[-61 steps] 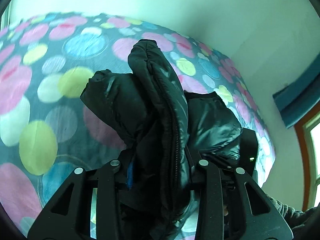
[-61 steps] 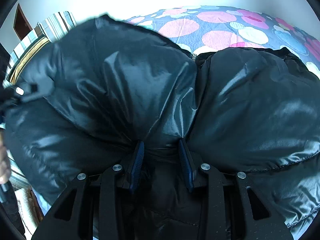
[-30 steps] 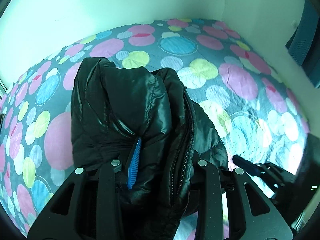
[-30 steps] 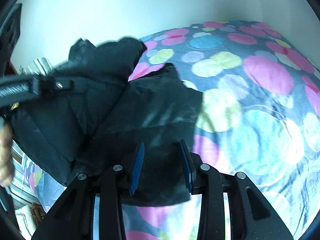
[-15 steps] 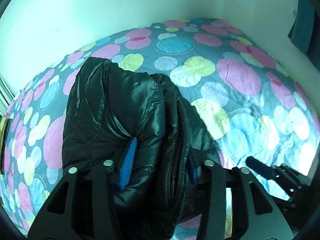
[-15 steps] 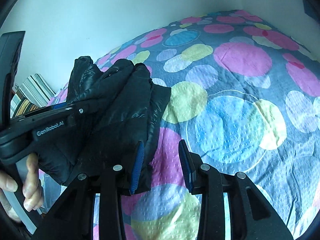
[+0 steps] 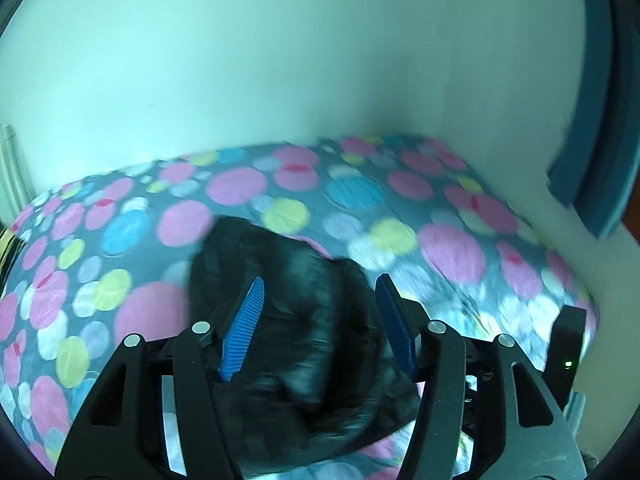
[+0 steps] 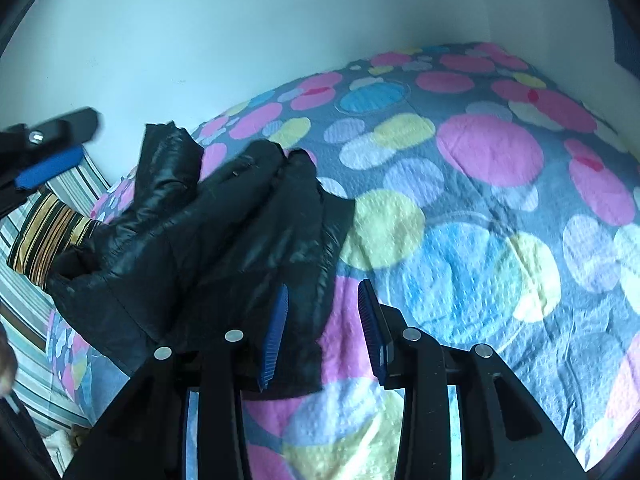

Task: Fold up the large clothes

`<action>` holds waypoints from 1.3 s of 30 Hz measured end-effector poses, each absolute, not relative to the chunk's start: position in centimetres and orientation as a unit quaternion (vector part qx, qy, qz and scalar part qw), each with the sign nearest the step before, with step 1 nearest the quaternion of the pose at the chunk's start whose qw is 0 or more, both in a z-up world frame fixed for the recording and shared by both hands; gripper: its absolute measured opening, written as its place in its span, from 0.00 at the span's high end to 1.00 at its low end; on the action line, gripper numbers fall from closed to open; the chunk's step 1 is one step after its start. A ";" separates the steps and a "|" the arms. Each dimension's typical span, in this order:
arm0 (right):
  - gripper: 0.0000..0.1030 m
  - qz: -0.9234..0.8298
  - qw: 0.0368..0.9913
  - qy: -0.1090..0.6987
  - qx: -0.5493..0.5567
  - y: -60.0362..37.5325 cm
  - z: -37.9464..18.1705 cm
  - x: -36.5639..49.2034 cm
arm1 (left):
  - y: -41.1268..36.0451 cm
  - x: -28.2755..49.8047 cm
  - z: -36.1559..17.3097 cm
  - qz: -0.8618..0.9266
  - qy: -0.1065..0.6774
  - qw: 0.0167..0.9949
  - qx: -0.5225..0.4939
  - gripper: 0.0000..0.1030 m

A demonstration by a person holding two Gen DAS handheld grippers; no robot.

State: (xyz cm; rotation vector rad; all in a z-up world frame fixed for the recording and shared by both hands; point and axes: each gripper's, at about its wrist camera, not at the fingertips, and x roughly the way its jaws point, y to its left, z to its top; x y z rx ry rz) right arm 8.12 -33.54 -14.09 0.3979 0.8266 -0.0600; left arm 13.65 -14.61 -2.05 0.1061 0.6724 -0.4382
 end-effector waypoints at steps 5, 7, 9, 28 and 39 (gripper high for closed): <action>0.57 -0.014 0.903 0.391 0.177 -31.8 -12.0 9.8 | -8.9 16.0 -2.6 -0.151 0.327 0.932 0.031 0.42; 0.46 -0.009 0.909 0.376 0.176 -31.1 -10.6 10.5 | -7.0 16.9 -3.7 -0.132 0.340 0.931 0.020 0.42; 0.45 0.000 0.915 0.366 0.172 -30.2 -9.4 11.3 | -5.4 17.7 -4.9 -0.120 0.356 0.927 0.008 0.42; 0.83 0.045 0.877 0.444 0.177 -26.3 -11.3 19.7 | -5.2 19.1 -11.0 -0.151 0.406 0.901 0.009 0.42; 0.83 -0.028 0.854 0.476 0.208 -34.0 -17.8 16.9 | -14.9 17.6 -16.1 -0.251 0.431 0.863 0.082 0.45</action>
